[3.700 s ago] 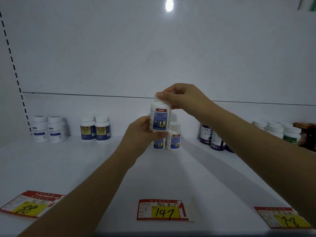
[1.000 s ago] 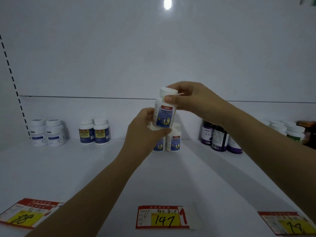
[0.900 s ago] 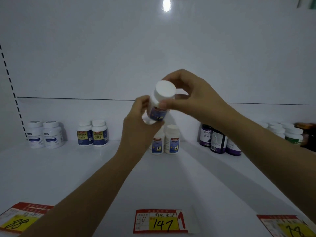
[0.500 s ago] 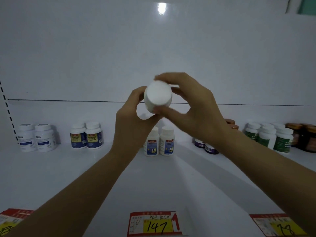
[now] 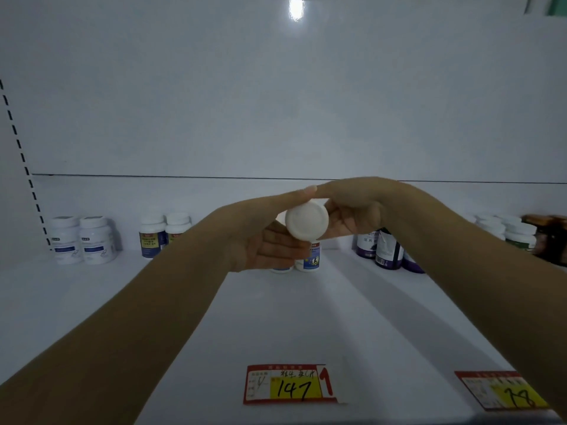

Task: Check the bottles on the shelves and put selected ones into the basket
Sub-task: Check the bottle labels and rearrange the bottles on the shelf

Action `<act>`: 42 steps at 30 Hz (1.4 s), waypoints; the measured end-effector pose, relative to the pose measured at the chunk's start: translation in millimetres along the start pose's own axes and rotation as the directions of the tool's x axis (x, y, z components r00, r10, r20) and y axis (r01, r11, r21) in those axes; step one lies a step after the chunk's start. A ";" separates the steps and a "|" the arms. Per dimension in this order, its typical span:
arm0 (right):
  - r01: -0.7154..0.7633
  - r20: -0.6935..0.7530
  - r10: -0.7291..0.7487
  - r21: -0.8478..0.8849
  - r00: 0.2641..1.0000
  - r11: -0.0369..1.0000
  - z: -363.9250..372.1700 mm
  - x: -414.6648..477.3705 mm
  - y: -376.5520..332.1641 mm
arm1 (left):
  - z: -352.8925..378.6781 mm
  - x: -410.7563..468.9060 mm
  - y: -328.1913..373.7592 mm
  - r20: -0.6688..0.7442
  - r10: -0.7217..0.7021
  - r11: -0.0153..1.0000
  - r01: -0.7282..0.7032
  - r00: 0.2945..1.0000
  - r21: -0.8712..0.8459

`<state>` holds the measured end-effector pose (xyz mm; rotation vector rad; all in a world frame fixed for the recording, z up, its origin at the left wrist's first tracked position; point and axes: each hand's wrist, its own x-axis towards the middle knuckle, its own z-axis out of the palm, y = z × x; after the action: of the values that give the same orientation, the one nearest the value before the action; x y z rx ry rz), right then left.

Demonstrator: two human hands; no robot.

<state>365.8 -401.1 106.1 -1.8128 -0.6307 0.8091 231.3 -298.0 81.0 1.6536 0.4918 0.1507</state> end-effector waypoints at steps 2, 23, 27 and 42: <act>-0.003 0.004 0.003 0.001 1.000 1.000 0.4 2.3 3.0 | -1.6 0.2 -1.9 0.007 -0.008 1.000 0.008 1.000 0.016; 0.708 -0.262 -0.792 -0.355 0.552 0.611 4.7 -10.1 20.4 | 16.8 26.0 -32.9 -0.217 0.672 0.712 -0.537 0.708 0.452; 0.624 -0.257 -0.777 -0.477 0.574 0.619 -1.6 -9.3 14.2 | 17.2 34.1 -40.1 -0.244 0.655 0.729 -0.512 0.715 0.454; 0.295 -0.120 -0.646 -0.816 0.754 0.497 -13.5 16.7 -48.4 | 12.1 61.4 -69.3 -0.242 0.512 0.668 -0.205 0.824 0.715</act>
<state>384.2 -379.6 150.9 -2.2688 -1.2539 -0.3445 275.1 -279.9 0.5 2.4515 0.5666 0.7355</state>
